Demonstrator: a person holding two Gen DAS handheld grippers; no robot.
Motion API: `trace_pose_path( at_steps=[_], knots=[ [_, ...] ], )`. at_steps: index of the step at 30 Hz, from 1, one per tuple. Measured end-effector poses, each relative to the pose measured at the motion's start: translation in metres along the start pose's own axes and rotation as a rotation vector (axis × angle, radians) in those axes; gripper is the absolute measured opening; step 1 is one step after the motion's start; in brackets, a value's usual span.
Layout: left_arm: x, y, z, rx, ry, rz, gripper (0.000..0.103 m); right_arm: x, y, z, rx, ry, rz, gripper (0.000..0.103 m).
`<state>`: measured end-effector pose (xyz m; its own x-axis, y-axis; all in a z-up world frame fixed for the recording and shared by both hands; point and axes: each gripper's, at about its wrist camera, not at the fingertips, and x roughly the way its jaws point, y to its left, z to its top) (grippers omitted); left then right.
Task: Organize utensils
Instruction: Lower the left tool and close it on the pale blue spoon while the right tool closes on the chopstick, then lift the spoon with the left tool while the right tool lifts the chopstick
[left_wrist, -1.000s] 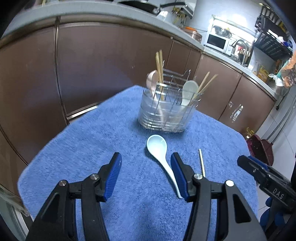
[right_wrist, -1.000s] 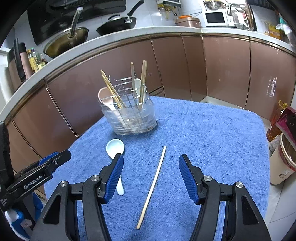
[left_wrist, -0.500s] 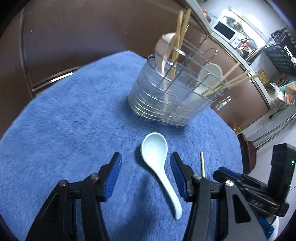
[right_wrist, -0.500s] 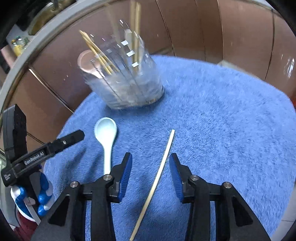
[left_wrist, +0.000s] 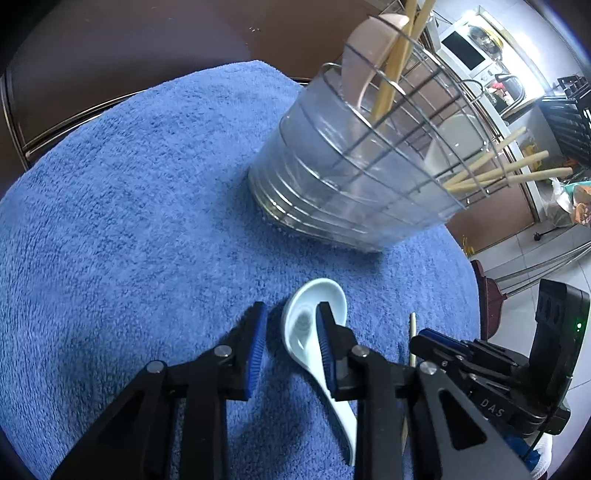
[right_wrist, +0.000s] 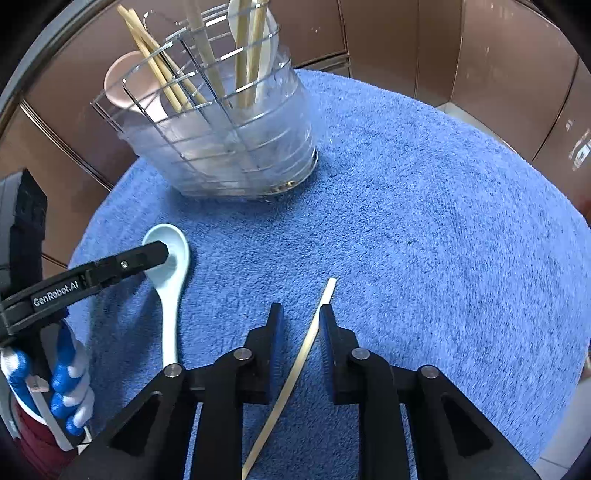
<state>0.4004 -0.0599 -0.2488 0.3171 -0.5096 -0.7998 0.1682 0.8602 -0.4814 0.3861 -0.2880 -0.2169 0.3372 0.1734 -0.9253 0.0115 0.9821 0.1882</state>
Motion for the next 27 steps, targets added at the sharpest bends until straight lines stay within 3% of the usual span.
trace_pose_path(
  at_steps=[10, 19, 27],
  knots=[
    [0.013, -0.015, 0.006, 0.033, 0.008, 0.043, 0.010, 0.017, 0.010, 0.005, -0.015, 0.030, -0.033, 0.018],
    [0.022, -0.037, -0.003, 0.053, -0.017, 0.072, 0.009, 0.028, 0.032, 0.003, -0.046, 0.039, -0.084, 0.016],
    [0.000, -0.040, -0.020, 0.075, -0.080, 0.089, 0.008, 0.030, 0.038, -0.007, -0.011, -0.002, -0.078, 0.005]
  ],
)
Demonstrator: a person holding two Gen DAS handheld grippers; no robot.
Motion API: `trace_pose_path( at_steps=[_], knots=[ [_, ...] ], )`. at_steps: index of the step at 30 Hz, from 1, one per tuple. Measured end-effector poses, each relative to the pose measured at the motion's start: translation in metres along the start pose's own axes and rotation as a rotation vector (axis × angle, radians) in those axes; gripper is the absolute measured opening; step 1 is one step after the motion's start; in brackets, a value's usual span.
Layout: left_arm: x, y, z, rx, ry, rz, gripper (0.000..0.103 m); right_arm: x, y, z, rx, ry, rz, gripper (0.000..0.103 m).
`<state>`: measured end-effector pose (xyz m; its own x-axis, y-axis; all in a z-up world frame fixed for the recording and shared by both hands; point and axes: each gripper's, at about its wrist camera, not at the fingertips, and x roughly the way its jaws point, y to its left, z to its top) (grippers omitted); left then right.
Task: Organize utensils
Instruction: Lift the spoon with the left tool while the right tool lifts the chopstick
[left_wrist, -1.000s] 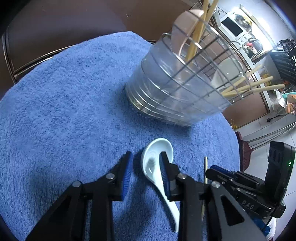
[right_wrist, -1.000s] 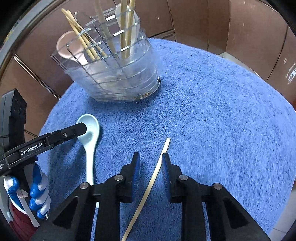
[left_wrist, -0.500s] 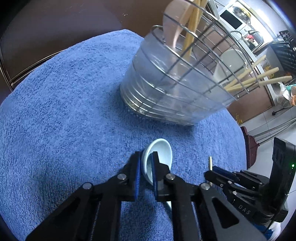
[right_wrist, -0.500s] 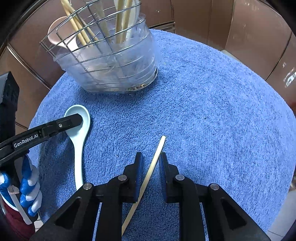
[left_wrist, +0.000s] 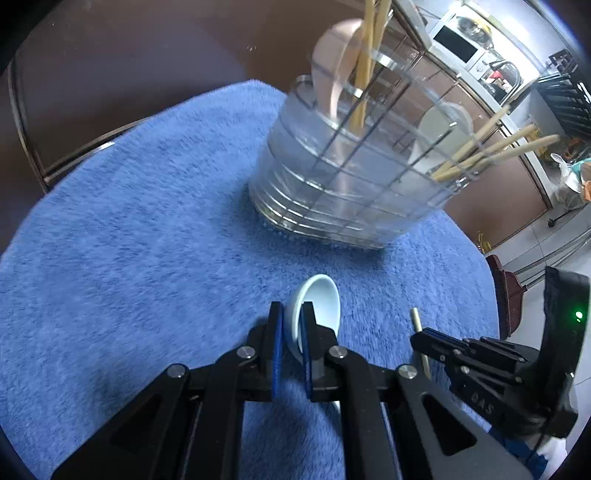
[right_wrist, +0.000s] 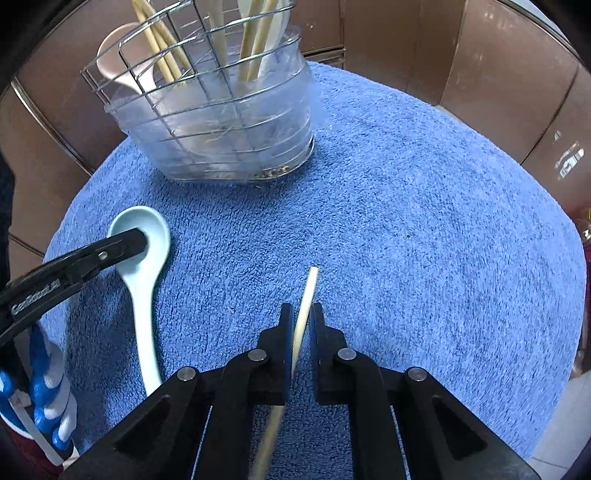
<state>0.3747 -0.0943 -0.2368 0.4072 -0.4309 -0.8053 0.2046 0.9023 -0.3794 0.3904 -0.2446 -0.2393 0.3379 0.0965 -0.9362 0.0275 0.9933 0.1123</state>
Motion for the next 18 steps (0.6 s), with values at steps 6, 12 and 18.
trace_pose_path(
  at_steps=[6, 12, 18],
  knots=[
    [-0.035, 0.001, -0.009, 0.014, -0.056, -0.005, 0.007, -0.021, 0.008, -0.013, 0.030, -0.058, 0.051, 0.005],
    [-0.070, 0.007, -0.019, 0.026, -0.098, -0.002, 0.007, -0.058, 0.016, -0.029, 0.033, -0.134, 0.101, 0.005],
    [-0.107, 0.013, -0.035, 0.038, -0.137, 0.000, 0.007, -0.103, 0.010, -0.053, 0.037, -0.220, 0.163, 0.005]
  ],
)
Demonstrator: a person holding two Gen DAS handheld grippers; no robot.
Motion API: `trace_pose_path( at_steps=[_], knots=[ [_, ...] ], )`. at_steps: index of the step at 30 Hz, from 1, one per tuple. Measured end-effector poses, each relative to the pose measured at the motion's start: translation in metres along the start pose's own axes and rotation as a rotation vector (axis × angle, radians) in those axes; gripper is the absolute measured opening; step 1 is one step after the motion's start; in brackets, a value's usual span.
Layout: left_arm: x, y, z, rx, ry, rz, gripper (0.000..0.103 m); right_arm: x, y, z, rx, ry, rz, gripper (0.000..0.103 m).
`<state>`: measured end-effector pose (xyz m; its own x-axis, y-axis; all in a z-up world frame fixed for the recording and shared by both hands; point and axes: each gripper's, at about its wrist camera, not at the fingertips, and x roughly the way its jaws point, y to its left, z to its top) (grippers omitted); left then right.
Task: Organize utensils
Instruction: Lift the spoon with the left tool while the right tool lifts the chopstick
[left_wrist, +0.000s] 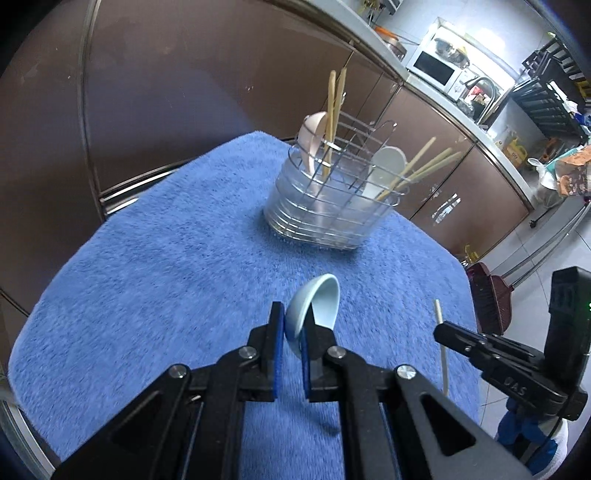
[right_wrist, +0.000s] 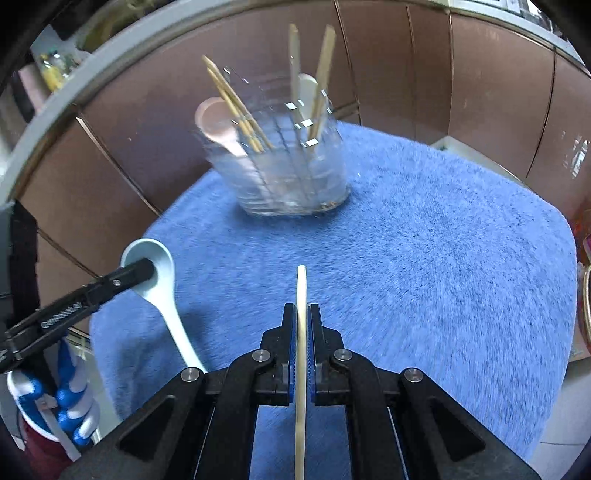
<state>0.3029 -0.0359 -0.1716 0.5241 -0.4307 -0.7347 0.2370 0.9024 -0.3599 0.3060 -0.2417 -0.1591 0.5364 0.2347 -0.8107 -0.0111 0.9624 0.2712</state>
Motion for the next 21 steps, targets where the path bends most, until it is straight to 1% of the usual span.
trace_pose_path(
  at_steps=[3, 7, 14, 21],
  knots=[
    [-0.020, -0.001, -0.005, 0.013, -0.028, -0.001, 0.007, -0.024, 0.006, -0.011, -0.008, -0.045, 0.028, 0.005],
    [-0.048, -0.009, -0.014, 0.038, -0.071, 0.011, 0.007, -0.050, 0.019, -0.026, -0.032, -0.096, 0.044, 0.005],
    [-0.100, -0.031, -0.033, 0.116, -0.174, 0.065, 0.007, -0.092, 0.043, -0.052, -0.086, -0.178, 0.058, 0.005],
    [-0.136, -0.055, -0.052, 0.178, -0.245, 0.106, 0.007, -0.123, 0.059, -0.071, -0.127, -0.266, 0.072, 0.005]
  ],
)
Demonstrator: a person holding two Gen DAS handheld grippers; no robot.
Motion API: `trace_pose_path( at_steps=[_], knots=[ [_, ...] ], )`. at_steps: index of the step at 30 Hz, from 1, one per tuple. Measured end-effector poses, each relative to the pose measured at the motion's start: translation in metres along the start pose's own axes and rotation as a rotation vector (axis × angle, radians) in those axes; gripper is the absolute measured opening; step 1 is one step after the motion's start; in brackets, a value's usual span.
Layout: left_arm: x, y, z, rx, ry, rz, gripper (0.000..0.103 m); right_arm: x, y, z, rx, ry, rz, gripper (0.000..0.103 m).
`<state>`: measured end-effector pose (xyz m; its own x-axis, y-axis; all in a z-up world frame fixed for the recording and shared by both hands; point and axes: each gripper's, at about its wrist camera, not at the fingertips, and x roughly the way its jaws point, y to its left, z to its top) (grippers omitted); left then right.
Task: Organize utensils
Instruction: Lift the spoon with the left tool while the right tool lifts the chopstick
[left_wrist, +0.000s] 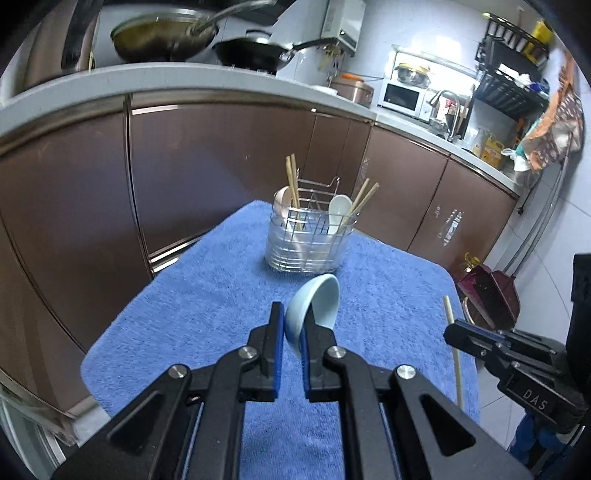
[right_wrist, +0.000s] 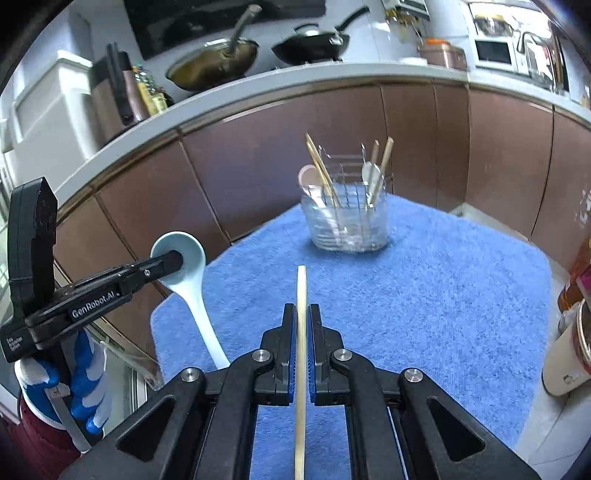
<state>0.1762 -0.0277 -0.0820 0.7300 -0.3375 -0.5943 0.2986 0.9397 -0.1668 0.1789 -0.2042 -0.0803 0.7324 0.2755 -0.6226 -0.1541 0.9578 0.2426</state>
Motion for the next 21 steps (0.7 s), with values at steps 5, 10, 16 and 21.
trace_pose_path(
  at_steps=[5, 10, 16, 21],
  knots=[
    [-0.023, -0.016, -0.005, 0.048, -0.048, 0.021, 0.007, -0.021, 0.006, -0.001, -0.006, -0.065, 0.013, 0.005],
    [-0.041, -0.029, -0.009, 0.080, -0.083, 0.027, 0.007, -0.037, 0.011, -0.005, -0.007, -0.107, 0.021, 0.005],
    [-0.055, -0.040, -0.011, 0.115, -0.117, 0.040, 0.007, -0.051, 0.013, -0.008, -0.010, -0.139, 0.026, 0.005],
    [-0.058, -0.041, -0.012, 0.123, -0.131, 0.042, 0.007, -0.054, 0.014, -0.009, -0.010, -0.160, 0.023, 0.005]
  ],
)
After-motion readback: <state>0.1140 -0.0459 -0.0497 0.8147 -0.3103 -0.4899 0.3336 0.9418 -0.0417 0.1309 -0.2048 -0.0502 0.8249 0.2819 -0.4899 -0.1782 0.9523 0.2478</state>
